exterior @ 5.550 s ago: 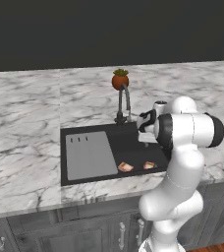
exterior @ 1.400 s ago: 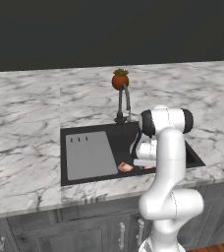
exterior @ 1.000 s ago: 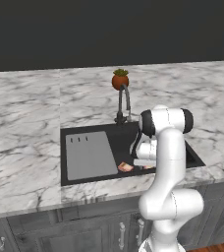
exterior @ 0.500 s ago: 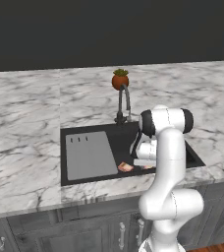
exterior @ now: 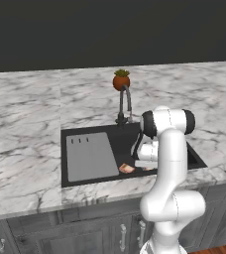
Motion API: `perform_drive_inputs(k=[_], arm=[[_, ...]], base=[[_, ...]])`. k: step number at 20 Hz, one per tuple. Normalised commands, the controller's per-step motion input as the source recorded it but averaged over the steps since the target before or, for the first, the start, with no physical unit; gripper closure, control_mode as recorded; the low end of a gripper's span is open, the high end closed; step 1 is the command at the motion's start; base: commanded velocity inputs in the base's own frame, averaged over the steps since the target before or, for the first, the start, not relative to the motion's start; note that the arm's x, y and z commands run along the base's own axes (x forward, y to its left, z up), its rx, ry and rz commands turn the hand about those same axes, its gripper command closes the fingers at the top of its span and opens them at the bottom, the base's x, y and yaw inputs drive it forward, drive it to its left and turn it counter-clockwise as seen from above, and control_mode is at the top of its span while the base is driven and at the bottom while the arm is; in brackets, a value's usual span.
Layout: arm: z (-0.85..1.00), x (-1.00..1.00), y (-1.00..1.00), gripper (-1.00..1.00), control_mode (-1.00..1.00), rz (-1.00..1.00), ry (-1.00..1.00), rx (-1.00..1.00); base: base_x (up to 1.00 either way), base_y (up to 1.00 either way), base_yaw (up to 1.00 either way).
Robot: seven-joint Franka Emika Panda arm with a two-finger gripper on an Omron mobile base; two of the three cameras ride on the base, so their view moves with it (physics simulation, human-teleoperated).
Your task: Pick up the bar soap and bar soap from the sink, and place them back in the cabinet, and close the cabinet door.
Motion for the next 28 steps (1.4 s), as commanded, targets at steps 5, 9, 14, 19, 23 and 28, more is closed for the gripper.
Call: perform_drive_inputs(k=[5, 9, 14, 19, 23, 28], arm=[[0.02, 0.0, -0.01, 1.0, -1.0, 0.0, 0.0, 0.0], [0.19, 0.0, 0.0, 1.0, -1.0, 0.0, 0.0, 0.0], [0.24, 0.0, 0.0, 1.0, -1.0, 0.0, 0.0, 0.0], [0.17, 0.0, 0.0, 1.0, -1.0, 0.0, 0.0, 0.0], [0.21, 0.0, 0.0, 1.0, -1.0, 0.0, 0.0, 0.0], [0.23, 0.0, 0.0, 1.0, -1.0, 0.0, 0.0, 0.0]], base=[[0.0, 0.0, 0.0], [0.0, 0.0, 0.0], [0.0, 0.0, 0.0], [0.0, 0.0, 0.0], [0.0, 0.0, 0.0], [0.0, 0.0, 0.0]])
